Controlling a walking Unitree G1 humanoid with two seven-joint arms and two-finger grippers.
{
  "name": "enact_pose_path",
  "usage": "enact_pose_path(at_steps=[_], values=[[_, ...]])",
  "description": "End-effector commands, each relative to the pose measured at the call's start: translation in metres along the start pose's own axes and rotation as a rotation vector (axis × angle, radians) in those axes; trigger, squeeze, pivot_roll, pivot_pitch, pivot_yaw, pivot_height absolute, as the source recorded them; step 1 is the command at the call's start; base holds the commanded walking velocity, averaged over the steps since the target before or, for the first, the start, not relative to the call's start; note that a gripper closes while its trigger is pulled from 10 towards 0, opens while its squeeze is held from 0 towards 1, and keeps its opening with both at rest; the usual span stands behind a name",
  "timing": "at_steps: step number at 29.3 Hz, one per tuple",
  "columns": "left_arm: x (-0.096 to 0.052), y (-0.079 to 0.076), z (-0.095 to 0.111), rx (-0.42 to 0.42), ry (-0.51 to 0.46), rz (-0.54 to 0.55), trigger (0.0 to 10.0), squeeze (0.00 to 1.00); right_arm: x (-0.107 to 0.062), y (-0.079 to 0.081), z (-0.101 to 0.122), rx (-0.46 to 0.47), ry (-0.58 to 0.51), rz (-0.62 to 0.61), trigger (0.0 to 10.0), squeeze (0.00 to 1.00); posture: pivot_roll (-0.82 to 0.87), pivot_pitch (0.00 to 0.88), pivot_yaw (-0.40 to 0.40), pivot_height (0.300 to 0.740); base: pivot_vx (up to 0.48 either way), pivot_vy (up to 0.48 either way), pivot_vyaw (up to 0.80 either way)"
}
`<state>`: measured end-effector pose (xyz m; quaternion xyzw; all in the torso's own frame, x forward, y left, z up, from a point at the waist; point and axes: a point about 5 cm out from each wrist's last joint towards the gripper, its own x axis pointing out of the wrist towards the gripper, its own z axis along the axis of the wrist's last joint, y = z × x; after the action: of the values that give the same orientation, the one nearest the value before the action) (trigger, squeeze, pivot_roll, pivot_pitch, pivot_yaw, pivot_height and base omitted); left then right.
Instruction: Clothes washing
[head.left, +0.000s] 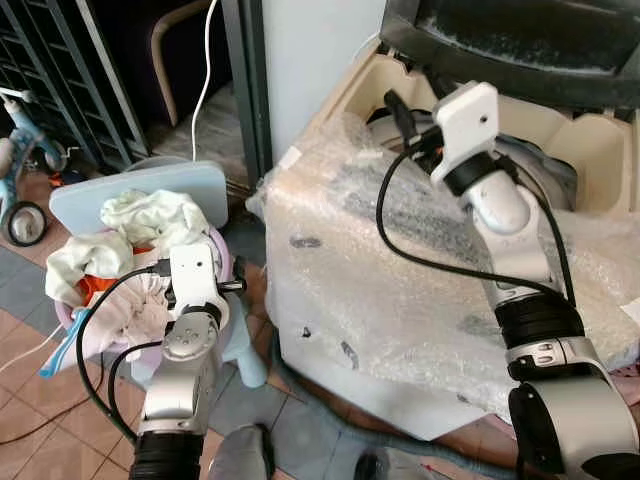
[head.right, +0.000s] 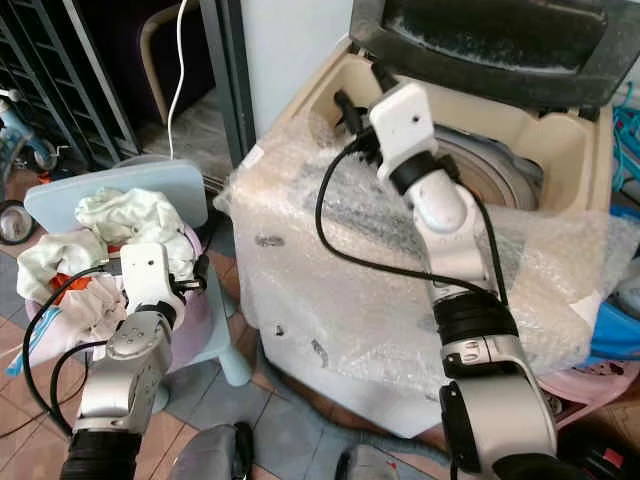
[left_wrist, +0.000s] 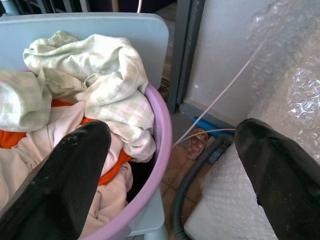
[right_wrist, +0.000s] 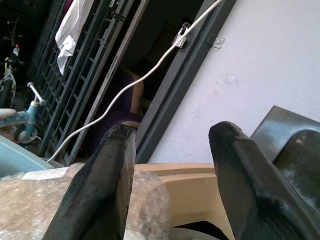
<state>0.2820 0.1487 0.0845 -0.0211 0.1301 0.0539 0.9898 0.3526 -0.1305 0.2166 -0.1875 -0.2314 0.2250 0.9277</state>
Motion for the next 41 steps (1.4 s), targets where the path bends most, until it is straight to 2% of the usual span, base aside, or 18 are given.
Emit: enact_pose_path(at_steps=[1, 6, 9, 10, 13, 14, 15, 16, 21, 32, 34, 36, 38, 39, 41], values=[[0.000, 0.000, 0.006, 0.009, -0.028, -0.006, 10.0, 0.00, -0.002, -0.001, 0.007, -0.016, -0.019, -0.005, 10.0, 1.00, 0.00, 0.087, 0.016, 0.740, 0.000, 0.315, 0.80], [-0.001, -0.003, 0.010, 0.025, -0.053, -0.038, 10.0, 0.00, -0.022, 0.002, -0.002, -0.002, 0.053, -0.137, 10.0, 1.00, 0.00, 0.100, 0.029, 0.740, 0.000, 0.480, 0.00], [-0.002, -0.007, 0.013, 0.027, -0.071, -0.064, 10.0, 0.00, -0.028, 0.004, -0.004, 0.010, 0.072, -0.191, 10.0, 1.00, 0.00, 0.100, 0.029, 0.740, 0.000, 0.480, 0.00], [-0.003, -0.009, 0.014, 0.032, -0.076, -0.070, 10.0, 0.00, -0.031, 0.005, -0.006, 0.028, 0.094, -0.240, 10.0, 1.00, 0.00, 0.100, 0.031, 0.740, 0.000, 0.480, 0.00], [-0.002, -0.011, 0.013, 0.019, -0.073, -0.071, 10.0, 0.00, -0.034, 0.007, -0.009, 0.069, 0.111, -0.280, 10.0, 1.00, 0.00, 0.100, 0.032, 0.740, 0.000, 0.480, 0.00], [-0.002, -0.012, 0.013, 0.018, -0.072, -0.072, 10.0, 0.00, -0.036, 0.007, -0.010, 0.067, 0.115, -0.292, 10.0, 0.87, 0.01, 0.096, 0.024, 0.740, 0.000, 0.480, 0.00], [-0.002, -0.014, 0.013, 0.022, -0.073, -0.079, 10.0, 0.00, -0.038, 0.008, -0.013, 0.070, 0.129, -0.312, 10.0, 0.87, 0.01, 0.096, 0.024, 0.740, 0.000, 0.480, 0.00], [-0.002, -0.014, 0.014, 0.024, -0.075, -0.083, 10.0, 0.00, -0.040, 0.008, -0.016, 0.091, 0.147, -0.341, 10.0, 0.00, 0.01, 0.103, 0.029, 0.740, 0.000, 0.480, 0.00], [0.000, -0.011, 0.017, 0.025, -0.087, -0.075, 10.0, 0.00, -0.042, 0.013, -0.015, 0.110, 0.172, -0.406, 10.0, 0.00, 0.01, 0.109, 0.032, 0.740, 0.000, 0.480, 0.00], [0.000, -0.014, 0.018, 0.033, -0.106, -0.084, 10.0, 0.00, -0.048, 0.029, -0.017, 0.118, 0.221, -0.395, 10.0, 0.00, 0.00, 0.114, 0.016, 0.740, 0.000, 0.480, 0.00], [0.001, -0.014, 0.019, 0.040, -0.115, -0.089, 10.0, 0.00, -0.058, 0.033, -0.024, 0.108, 0.269, -0.403, 10.0, 0.00, 0.00, 0.113, 0.016, 0.740, 0.000, 0.480, 0.00], [0.001, -0.014, 0.019, 0.040, -0.114, -0.088, 10.0, 0.00, -0.060, 0.035, -0.026, 0.108, 0.279, -0.401, 10.0, 0.00, 0.00, 0.113, 0.016, 0.740, 0.000, 0.480, 0.00], [0.002, -0.011, 0.015, 0.026, -0.073, -0.052, 10.0, 0.00, -0.077, 0.042, -0.042, 0.157, 0.351, -0.402, 10.0, 0.00, 0.01, 0.115, 0.021, 0.740, 0.000, 0.480, 0.00], [0.002, -0.011, 0.015, 0.026, -0.073, -0.052, 10.0, 0.00, -0.077, 0.042, -0.042, 0.157, 0.351, -0.402, 10.0, 0.00, 0.01, 0.115, 0.021, 0.740, 0.000, 0.480, 0.00], [0.002, -0.012, 0.019, 0.024, -0.117, -0.082, 10.0, 0.00, -0.081, 0.044, -0.047, 0.180, 0.380, -0.410, 10.0, 0.00, 0.01, 0.115, 0.020, 0.740, 0.000, 0.480, 0.00]])
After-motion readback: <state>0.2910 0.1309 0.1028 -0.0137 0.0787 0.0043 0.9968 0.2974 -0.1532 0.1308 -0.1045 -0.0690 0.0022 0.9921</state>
